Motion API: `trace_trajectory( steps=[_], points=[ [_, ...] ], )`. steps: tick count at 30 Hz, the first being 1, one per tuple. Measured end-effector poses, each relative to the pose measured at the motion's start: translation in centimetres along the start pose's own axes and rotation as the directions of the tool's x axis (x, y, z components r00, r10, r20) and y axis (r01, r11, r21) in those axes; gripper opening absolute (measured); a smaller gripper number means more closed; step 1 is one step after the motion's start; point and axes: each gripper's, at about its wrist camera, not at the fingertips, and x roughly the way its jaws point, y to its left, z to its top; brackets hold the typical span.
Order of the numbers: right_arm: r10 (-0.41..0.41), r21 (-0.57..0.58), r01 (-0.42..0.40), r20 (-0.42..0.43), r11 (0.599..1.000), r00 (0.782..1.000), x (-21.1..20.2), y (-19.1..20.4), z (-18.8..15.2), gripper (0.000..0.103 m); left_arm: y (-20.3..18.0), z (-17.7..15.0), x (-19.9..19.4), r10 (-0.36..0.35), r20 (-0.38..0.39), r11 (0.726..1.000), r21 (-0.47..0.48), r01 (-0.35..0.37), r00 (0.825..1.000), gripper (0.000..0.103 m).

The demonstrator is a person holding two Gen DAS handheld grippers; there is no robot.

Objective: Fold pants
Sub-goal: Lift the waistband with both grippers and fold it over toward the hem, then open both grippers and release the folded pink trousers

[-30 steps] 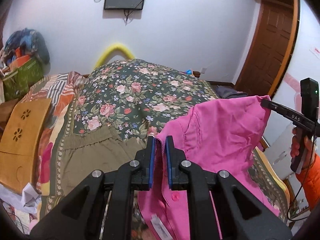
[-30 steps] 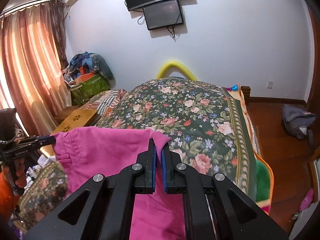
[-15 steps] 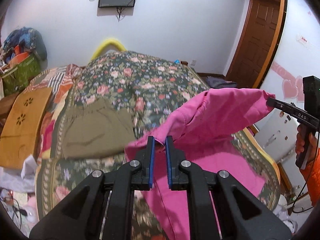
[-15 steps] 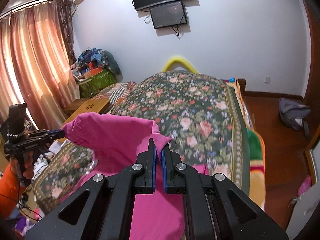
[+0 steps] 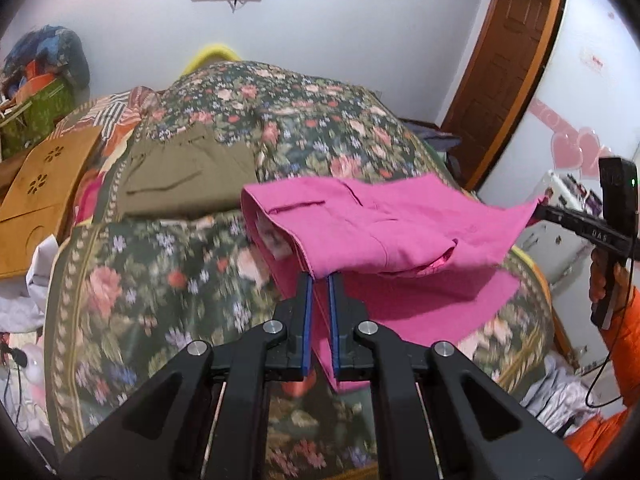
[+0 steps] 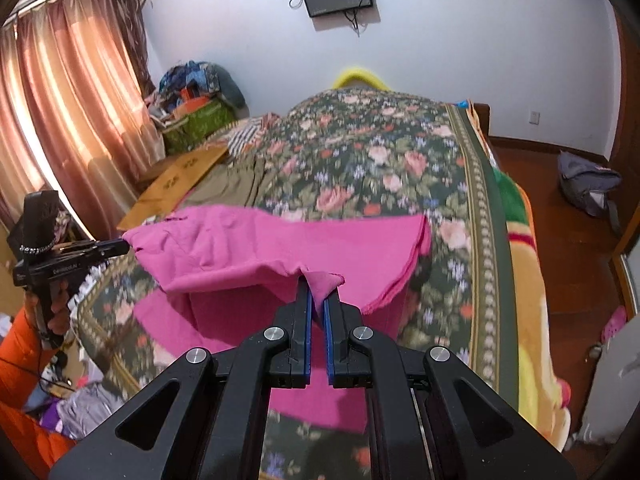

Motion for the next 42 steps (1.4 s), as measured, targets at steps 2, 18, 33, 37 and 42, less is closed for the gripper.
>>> trace_trajectory(
  steps=[2,18,33,37,42],
  points=[
    [-0.008,0.004,0.008,-0.01,1.0,1.0,0.2,0.1,-0.8,0.005,-0.4,-0.8,0.2,-0.009,-0.012,1.0,0.0,0.009,1.0,0.007],
    [-0.102,0.115,0.112,-0.092,0.987,0.991,1.1,-2.0,-5.2,0.008,-2.2,-3.1,0.6,0.022,-0.048,1.0,0.024,-0.021,0.999,0.006],
    [-0.211,0.131,0.228,-0.133,0.965,0.968,-1.7,-2.8,-5.8,0.028,-1.2,-0.4,-1.3,0.096,0.001,0.995,-0.013,-0.096,0.995,0.008],
    [-0.184,0.125,0.189,-0.052,0.974,0.982,-2.2,-1.7,-4.1,0.035,-2.7,0.5,0.1,0.051,-0.011,0.999,-0.001,-0.051,0.999,0.01],
    [-0.127,0.092,0.137,-0.106,0.986,0.986,1.3,-0.2,-4.6,0.035,-4.6,-0.7,3.5,0.029,-0.099,0.999,0.038,-0.026,0.995,0.01]
  ],
)
